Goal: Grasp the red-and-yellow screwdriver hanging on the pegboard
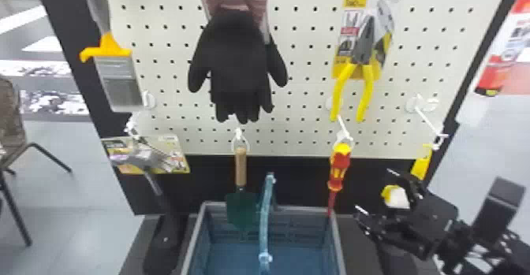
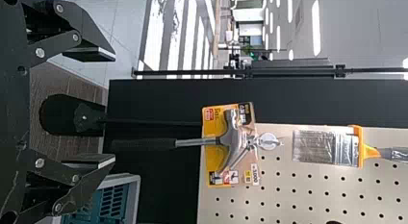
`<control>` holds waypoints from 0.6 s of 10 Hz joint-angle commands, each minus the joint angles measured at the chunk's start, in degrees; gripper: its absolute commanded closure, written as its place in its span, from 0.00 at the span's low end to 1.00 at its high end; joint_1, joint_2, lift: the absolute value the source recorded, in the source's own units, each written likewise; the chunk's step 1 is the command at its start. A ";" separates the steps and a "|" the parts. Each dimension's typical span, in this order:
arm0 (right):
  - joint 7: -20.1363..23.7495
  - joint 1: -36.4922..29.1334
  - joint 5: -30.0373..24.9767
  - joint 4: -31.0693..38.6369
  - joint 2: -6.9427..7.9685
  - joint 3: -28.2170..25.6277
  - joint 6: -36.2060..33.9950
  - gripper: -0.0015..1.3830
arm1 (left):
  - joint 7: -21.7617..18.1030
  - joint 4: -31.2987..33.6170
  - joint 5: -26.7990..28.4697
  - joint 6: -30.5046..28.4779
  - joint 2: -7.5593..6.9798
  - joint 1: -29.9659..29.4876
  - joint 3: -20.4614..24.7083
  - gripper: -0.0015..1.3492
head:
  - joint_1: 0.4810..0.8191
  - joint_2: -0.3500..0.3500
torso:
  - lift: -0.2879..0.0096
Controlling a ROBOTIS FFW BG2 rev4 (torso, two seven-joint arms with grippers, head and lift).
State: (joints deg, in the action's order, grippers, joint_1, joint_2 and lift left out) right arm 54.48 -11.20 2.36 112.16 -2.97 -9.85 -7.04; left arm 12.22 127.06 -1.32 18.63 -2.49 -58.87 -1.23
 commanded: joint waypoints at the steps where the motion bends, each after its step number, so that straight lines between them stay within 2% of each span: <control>1: 0.19 2.43 0.11 -1.98 -0.54 1.94 -0.16 0.12 | 0.00 -0.14 0.00 0.00 -0.15 0.39 -0.09 0.38 | 0.20 0.50 | 0.63; 6: 0.28 7.48 1.69 -7.89 -1.86 6.77 0.45 0.12 | 0.00 -0.42 -0.09 -0.26 -0.41 0.76 -0.18 0.38 | 0.20 0.50 | 0.63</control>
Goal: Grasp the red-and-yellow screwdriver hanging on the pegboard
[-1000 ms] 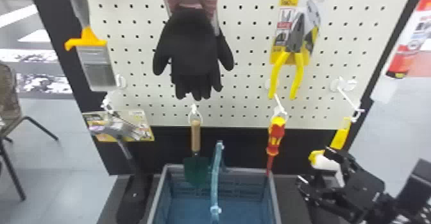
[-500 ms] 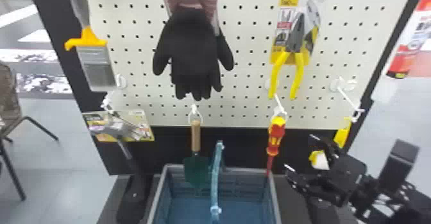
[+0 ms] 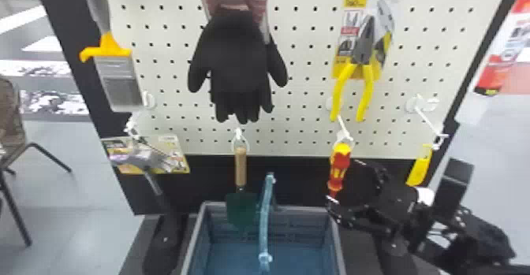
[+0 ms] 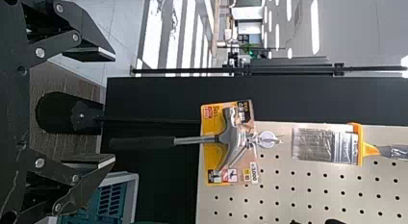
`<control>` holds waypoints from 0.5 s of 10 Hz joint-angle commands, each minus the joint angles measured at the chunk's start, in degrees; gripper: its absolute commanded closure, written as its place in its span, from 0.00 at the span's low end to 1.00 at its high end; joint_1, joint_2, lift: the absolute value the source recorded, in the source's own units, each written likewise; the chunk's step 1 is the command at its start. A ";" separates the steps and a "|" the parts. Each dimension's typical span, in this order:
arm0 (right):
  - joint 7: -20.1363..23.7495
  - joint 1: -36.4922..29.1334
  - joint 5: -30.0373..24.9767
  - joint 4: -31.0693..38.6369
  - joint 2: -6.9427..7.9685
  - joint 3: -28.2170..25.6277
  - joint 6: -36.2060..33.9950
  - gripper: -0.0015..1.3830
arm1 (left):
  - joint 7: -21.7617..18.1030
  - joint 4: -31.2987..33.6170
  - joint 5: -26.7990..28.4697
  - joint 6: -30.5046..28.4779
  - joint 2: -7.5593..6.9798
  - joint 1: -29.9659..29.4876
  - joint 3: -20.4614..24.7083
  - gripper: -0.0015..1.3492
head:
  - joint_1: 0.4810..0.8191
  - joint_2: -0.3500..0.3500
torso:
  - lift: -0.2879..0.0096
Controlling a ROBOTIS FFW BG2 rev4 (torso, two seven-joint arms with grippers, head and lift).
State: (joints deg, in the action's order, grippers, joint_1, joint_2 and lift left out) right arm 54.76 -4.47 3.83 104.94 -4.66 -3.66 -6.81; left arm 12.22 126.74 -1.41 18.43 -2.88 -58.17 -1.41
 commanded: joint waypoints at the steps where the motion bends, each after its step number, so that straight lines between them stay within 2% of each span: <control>1: -0.09 1.36 0.38 -0.80 -0.27 0.85 0.39 0.12 | 0.00 -0.39 0.00 -0.06 -0.02 0.31 -0.09 0.38 | 0.20 0.50 | 0.63; 3: -0.09 1.48 0.38 -0.80 -0.35 1.03 0.48 0.13 | 0.00 -0.53 0.00 -0.24 -0.02 0.31 -0.18 0.38 | 0.20 0.50 | 0.63; 4: -0.09 1.36 0.47 -0.80 -0.27 1.03 0.48 0.22 | 0.00 -0.53 0.00 -0.06 -0.02 0.31 -0.18 0.38 | 0.20 0.50 | 0.63; 5: -0.18 1.36 0.56 -0.80 -0.27 1.03 0.48 0.40 | 0.00 -0.53 0.00 -0.24 -0.02 0.31 -0.18 0.38 | 0.20 0.50 | 0.63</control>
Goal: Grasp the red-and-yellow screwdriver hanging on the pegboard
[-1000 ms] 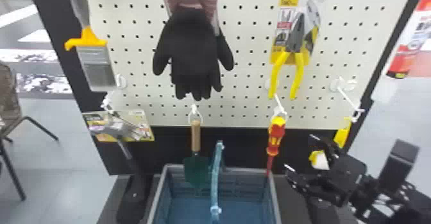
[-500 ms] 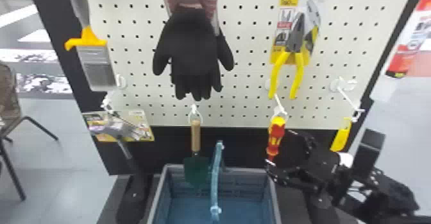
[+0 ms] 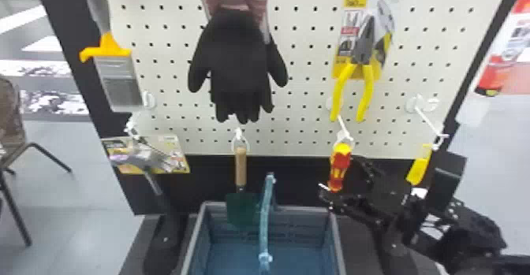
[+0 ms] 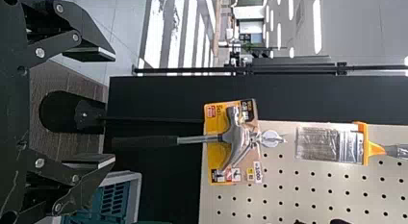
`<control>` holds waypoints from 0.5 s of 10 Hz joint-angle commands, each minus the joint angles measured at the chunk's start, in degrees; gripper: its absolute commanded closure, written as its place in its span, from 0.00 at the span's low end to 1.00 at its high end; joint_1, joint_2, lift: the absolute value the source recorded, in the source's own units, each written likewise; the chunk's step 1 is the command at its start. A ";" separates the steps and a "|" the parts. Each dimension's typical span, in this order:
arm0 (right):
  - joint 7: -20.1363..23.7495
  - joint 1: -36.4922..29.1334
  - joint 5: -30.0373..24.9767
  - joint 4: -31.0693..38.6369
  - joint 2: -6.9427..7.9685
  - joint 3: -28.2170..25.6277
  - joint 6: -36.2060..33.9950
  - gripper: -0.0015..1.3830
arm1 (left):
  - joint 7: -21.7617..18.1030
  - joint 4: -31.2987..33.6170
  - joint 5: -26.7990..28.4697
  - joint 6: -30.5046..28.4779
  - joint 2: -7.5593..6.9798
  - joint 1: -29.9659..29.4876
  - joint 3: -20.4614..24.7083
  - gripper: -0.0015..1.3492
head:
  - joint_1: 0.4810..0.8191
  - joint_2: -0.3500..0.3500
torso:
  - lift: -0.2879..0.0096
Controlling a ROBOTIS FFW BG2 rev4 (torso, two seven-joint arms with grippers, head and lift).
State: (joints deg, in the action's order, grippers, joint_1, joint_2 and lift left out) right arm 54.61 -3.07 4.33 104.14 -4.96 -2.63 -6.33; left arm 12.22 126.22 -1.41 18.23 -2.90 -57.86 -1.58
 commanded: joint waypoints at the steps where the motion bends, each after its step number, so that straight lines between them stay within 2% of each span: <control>1: -0.30 -0.16 0.24 0.00 0.04 0.00 -0.09 0.49 | 0.00 0.00 0.00 -0.04 0.00 -0.01 0.00 0.38 | 0.20 0.50 | 0.63; 2: -0.56 -0.29 0.33 0.00 0.04 0.00 -0.09 0.55 | 0.00 0.00 -0.09 -0.04 0.00 -0.13 0.00 0.38 | 0.20 0.50 | 0.63; 3: -0.74 -0.66 0.24 0.28 0.13 0.00 0.00 0.66 | 0.00 0.00 -0.09 -0.04 0.00 -0.13 0.00 0.38 | 0.20 0.50 | 0.63; 4: -1.00 -0.90 0.16 0.56 0.21 0.00 0.27 0.67 | 0.00 0.00 -0.09 -0.04 0.00 -0.25 0.00 0.38 | 0.20 0.50 | 0.63; 5: -1.00 -1.03 -0.28 1.13 0.21 0.00 0.35 0.74 | 0.00 0.00 -0.09 -0.04 0.00 -0.25 0.00 0.38 | 0.20 0.50 | 0.63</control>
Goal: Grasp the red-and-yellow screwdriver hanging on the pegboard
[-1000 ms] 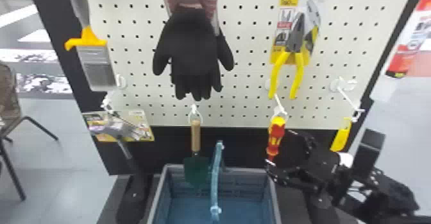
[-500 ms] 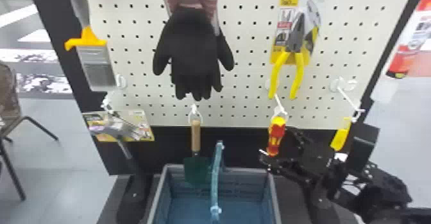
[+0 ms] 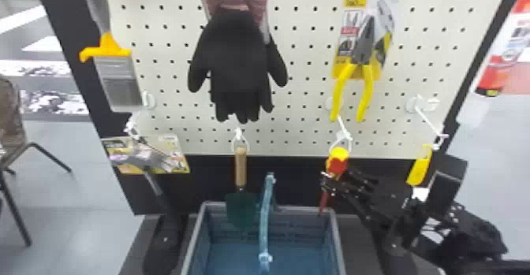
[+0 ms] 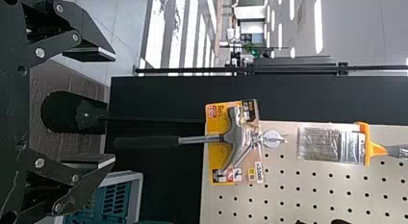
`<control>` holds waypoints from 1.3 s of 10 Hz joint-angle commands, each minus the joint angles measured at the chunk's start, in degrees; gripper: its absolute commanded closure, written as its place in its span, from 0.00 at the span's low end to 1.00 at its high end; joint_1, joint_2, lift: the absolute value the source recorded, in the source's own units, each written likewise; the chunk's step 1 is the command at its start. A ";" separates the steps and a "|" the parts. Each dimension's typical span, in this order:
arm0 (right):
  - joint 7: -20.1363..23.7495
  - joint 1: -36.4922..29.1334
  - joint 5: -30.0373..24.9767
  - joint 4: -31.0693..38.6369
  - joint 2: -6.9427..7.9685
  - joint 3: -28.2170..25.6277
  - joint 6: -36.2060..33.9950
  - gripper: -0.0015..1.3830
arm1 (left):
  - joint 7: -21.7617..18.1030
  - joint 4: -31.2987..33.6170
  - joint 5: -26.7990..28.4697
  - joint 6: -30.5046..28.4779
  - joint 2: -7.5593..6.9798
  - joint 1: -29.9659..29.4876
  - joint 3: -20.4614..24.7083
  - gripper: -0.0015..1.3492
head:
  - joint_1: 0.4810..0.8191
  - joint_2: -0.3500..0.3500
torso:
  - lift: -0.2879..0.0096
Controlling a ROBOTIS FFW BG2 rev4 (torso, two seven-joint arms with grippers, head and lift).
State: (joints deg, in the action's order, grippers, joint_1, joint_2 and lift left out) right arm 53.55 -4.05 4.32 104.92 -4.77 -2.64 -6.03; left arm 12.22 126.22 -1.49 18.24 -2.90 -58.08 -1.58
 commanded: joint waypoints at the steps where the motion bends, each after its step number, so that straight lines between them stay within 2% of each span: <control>1: -0.55 -0.41 -0.36 0.77 0.02 0.00 0.49 0.83 | 0.00 0.00 0.00 0.13 0.00 -0.03 0.00 0.38 | 0.20 0.50 | 0.63; 13: -0.99 -0.78 -0.36 1.33 0.02 -0.18 0.49 0.83 | 0.00 0.00 0.00 0.22 0.00 0.09 0.00 0.38 | 0.20 0.50 | 0.63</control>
State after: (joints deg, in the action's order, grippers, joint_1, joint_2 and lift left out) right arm 52.55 -4.83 3.95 106.34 -4.75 -2.81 -5.53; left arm 12.22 126.22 -1.49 18.46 -2.90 -58.00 -1.58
